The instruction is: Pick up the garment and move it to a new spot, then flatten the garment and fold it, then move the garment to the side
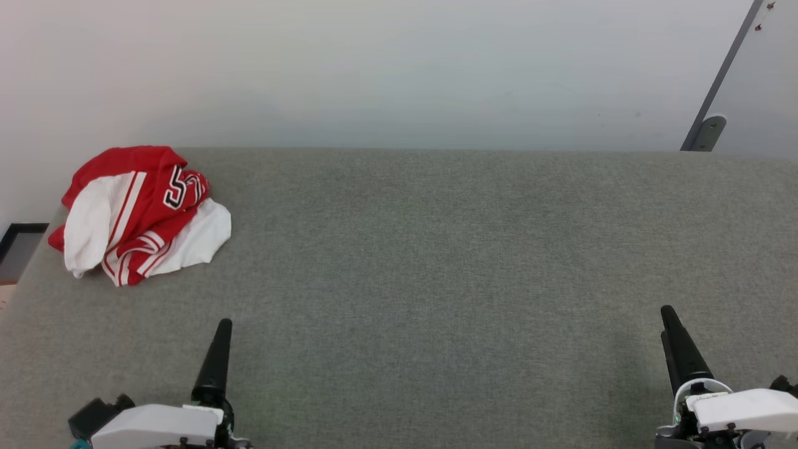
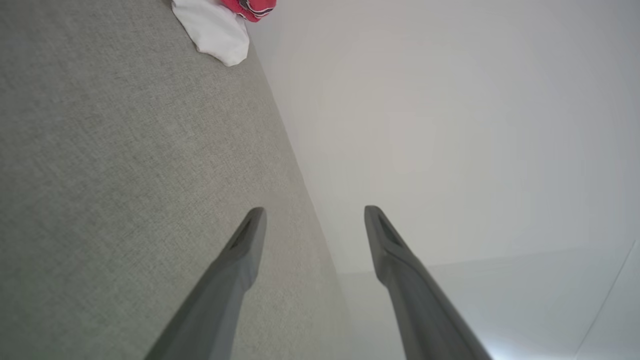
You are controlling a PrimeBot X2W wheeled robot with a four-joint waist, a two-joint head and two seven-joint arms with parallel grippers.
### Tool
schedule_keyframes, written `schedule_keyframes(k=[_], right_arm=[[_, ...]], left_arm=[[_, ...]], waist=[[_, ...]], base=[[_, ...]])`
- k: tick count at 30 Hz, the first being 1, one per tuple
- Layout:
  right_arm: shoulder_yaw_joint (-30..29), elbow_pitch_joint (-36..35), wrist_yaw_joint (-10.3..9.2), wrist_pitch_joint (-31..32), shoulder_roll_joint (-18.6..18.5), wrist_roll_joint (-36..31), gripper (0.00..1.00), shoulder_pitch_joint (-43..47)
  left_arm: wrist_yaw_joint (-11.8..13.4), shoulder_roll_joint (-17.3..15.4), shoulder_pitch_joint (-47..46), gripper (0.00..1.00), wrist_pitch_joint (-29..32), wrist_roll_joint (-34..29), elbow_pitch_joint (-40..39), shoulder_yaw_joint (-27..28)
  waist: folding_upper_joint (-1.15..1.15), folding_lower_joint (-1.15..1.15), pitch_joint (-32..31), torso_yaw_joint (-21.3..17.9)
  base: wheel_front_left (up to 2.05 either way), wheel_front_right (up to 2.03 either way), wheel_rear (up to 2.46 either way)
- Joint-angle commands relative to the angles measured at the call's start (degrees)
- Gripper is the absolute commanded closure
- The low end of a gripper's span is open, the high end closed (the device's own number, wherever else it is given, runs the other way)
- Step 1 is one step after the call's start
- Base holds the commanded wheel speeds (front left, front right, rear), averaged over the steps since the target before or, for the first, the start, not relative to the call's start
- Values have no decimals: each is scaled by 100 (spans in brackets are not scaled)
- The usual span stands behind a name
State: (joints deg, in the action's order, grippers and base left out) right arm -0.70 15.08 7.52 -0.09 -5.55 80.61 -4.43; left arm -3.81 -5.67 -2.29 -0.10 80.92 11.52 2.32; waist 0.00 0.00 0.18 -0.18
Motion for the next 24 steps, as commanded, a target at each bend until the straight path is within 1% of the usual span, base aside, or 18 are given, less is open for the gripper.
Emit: schedule_keyframes(k=[1, 9, 16, 24], right_arm=[[63, -69, -1, -56, -76, -184, 0, -193], [163, 41, -2, -234, -193, -1137, 0, -298], [191, 176, -2, -286, -250, -2055, 0, -374], [188, 241, -2, -302, -265, -2847, 0, -427]], left_arm=[[42, -82, -63, 0, -50, -213, -121, -32], [213, -288, -41, 0, -239, -1268, -180, -128], [287, -437, -34, 0, -381, -2217, -186, -195], [378, -584, -35, 0, -531, -3103, -193, -193]], waist=[[0, 0, 0, -2], [0, 0, -1, -21], [0, 0, -4, -26], [0, 0, -23, -28]], base=[[0, 0, 0], [0, 0, 0], [0, 0, 0], [0, 0, 0]])
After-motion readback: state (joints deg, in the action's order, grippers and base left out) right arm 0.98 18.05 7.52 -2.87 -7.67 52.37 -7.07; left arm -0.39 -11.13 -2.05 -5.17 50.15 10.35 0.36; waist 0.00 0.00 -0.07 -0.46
